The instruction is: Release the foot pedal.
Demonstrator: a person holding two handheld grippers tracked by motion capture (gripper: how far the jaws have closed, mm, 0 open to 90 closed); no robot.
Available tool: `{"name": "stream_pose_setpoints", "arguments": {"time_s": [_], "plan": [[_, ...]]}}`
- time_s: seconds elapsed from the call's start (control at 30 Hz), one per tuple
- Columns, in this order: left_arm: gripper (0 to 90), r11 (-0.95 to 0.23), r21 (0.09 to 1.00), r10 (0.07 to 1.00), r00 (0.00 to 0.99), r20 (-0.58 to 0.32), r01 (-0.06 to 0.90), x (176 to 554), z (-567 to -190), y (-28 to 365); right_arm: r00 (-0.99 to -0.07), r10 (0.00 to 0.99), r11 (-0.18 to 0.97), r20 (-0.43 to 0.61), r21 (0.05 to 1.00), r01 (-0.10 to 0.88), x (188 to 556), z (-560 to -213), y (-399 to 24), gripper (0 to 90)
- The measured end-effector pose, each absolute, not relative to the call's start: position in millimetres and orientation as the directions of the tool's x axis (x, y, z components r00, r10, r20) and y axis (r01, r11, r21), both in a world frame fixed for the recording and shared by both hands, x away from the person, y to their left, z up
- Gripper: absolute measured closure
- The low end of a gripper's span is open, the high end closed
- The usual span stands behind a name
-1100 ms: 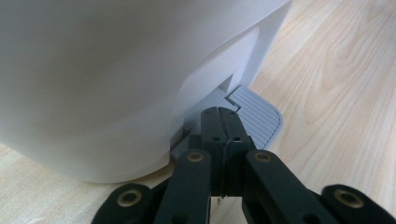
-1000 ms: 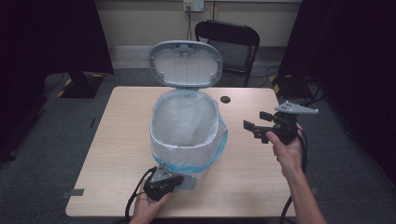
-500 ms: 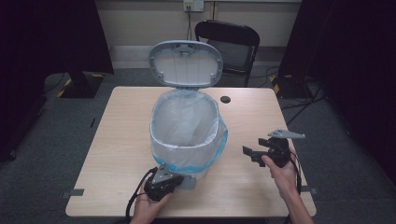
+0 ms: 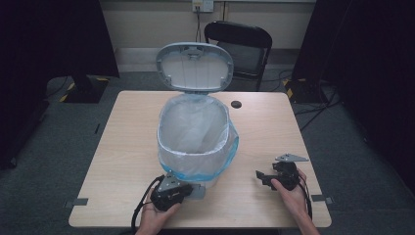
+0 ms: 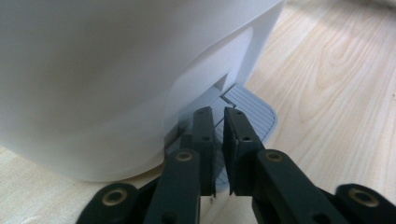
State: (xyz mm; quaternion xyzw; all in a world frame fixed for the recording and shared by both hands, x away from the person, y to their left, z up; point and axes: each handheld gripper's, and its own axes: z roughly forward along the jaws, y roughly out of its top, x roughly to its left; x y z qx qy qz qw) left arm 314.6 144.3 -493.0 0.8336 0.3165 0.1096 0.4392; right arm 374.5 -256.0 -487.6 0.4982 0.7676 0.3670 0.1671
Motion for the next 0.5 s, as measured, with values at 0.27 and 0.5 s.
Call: {"name": "stream_pose_setpoints", "arguments": {"time_s": [0.27, 0.5], "plan": [[75.0, -0.441, 0.799, 0.614, 0.786, -0.063, 0.409, 309, -491, 139, -0.442, 0.897, 0.290, 0.013, 0.739, 0.608, 372, -499, -254, 16.4], [70.2, -0.394, 0.827, 0.601, 0.793, -0.098, 0.401, 305, -488, 144, -0.434, 0.901, 0.301, -0.012, 0.739, 0.603, 371, -500, -251, 16.0]]}}
